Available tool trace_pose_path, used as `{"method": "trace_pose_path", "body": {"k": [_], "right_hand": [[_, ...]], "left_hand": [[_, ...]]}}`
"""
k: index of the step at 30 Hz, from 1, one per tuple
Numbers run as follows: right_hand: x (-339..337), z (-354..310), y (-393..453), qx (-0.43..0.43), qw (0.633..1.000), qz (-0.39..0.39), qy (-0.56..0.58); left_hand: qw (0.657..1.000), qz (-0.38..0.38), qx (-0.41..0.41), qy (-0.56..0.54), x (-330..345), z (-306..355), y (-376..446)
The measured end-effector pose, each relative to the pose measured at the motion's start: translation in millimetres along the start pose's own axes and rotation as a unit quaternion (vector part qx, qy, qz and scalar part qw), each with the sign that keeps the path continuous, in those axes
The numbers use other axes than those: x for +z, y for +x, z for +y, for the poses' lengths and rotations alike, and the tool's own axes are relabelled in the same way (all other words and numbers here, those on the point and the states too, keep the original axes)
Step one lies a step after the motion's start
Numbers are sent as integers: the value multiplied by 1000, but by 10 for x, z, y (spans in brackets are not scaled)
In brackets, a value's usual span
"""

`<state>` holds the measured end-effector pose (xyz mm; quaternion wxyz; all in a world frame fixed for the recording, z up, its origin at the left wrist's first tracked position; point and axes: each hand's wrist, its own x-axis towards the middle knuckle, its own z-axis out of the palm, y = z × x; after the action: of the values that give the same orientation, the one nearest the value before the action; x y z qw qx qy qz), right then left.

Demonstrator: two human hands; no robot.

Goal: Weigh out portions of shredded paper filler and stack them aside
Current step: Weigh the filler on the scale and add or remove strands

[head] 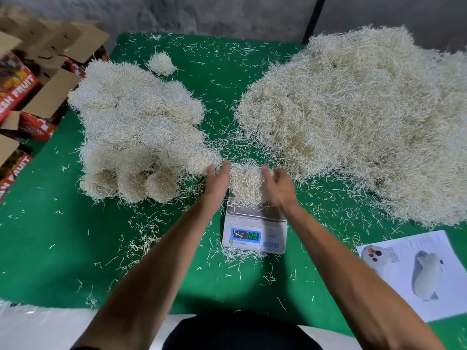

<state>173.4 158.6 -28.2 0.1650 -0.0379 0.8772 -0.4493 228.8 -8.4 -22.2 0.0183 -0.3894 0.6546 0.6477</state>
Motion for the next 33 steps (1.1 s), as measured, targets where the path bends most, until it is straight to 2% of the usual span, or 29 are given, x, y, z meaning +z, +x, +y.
{"method": "trace_pose_path", "body": {"k": [3,4,6,8,9,11,13,16,18,20,22,23,24,25,26,27,28,29,30,32,33], "right_hand": [[360,18,-42,-18,998,-65,-9],[454,-17,-45,-21,996,-87,8],[571,-163,-37,5,990,-100,101],[585,-348,-3,4,984,-31,174],[559,-461,14,-24,984,23,178],[486,-761,13,-99,978,94,160],[448,-1073,19,-156,969,98,166],[299,-1499,28,-211,951,110,196],[188,-1582,56,-245,947,106,176],[170,-1625,64,-303,945,87,85],[244,-1699,45,-323,943,62,47],[282,-1791,13,-326,942,57,50],[302,-1902,5,-330,941,52,55],[303,-1994,38,-330,941,51,57],[273,-2044,118,-322,943,55,58],[190,-2066,205,-305,949,61,50],[88,-2051,288,-286,955,61,40],[5,-2006,341,-277,959,50,34],[-42,-1943,357,-289,956,26,37],[55,-1834,251,-388,921,-13,20],[181,-1815,173,-438,898,-20,-11]], "left_hand": [[999,-39,15,21,238,-8,-95],[999,-41,6,-4,295,12,-150],[991,-35,-38,-126,342,114,-210],[958,-46,-84,-270,314,293,-216],[945,-49,-93,-309,279,398,-203],[950,-44,-78,-298,199,596,-195],[957,-43,-66,-279,76,767,-268],[939,-163,-94,-287,-131,1088,-330],[929,-198,-119,-288,-243,1314,-397],[935,-141,-91,-313,-310,1418,-385],[938,-98,-7,-333,-316,1453,-412],[925,-123,22,-359,-292,1476,-504],[905,-134,14,-405,-375,1506,-412],[862,-159,-18,-481,-378,1479,-412],[887,-134,-12,-441,-335,1480,-417],[944,-40,43,-325,-361,1481,-382],[940,-74,83,-322,-270,1484,-452],[936,-103,31,-336,-346,1525,-393],[946,-64,10,-317,-402,1565,-279],[948,-17,39,-317,-563,1533,-257],[947,-30,46,-316,-602,1442,-227]]}}
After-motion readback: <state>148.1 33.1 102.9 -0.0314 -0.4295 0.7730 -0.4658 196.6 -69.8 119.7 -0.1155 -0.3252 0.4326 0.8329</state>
